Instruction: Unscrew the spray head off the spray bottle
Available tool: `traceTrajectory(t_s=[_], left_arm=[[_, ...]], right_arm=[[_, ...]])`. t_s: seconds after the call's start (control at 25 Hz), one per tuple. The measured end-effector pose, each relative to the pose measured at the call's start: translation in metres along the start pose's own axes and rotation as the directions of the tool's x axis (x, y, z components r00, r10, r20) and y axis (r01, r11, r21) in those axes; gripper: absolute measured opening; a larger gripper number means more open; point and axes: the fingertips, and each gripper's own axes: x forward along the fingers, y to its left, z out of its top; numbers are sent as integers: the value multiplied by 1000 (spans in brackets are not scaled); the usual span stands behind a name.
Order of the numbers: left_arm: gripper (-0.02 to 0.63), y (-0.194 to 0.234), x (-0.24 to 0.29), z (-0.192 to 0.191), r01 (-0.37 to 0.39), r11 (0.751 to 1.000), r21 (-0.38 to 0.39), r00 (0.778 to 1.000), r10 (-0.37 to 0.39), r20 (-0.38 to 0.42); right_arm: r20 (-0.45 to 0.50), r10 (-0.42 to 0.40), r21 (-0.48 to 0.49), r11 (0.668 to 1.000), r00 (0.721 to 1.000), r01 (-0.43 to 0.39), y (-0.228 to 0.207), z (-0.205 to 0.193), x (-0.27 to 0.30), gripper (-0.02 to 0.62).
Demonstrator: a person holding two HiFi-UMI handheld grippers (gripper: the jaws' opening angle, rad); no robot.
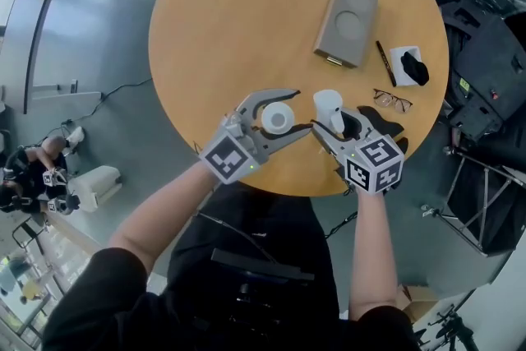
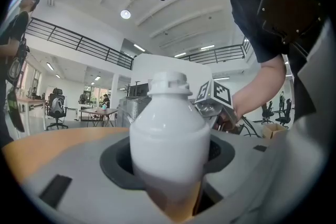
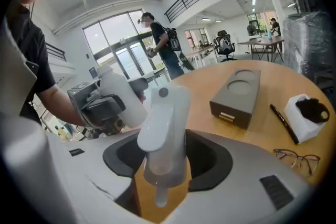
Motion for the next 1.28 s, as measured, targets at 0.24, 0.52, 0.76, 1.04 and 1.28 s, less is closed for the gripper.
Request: traceTrajectory(t_s=[0.24, 0.52, 0.76, 1.04, 1.28], left_arm=[[290, 11, 20, -69, -1, 1000, -27, 1000, 0, -19], [288, 30, 46, -133, -4, 999, -45, 1000, 4, -11], [288, 36, 55, -173, -1, 998, -67, 999, -1, -32], [288, 48, 58, -196, -49, 996, -68, 996, 44, -81], [293, 48, 57, -205, -43, 998, -50, 991, 36, -125]], right_arm=[[-38, -14, 37, 999, 999, 15, -43, -42, 46, 241], [-44, -25, 62, 998, 999, 28, -79, -71, 94, 241], [-60, -30, 69, 997, 998, 34, -93, -88, 118, 241], [-60, -35, 59, 998, 998, 39, -99, -93, 128, 244], [-80, -40, 24, 999, 996, 43, -95, -100, 133, 250]])
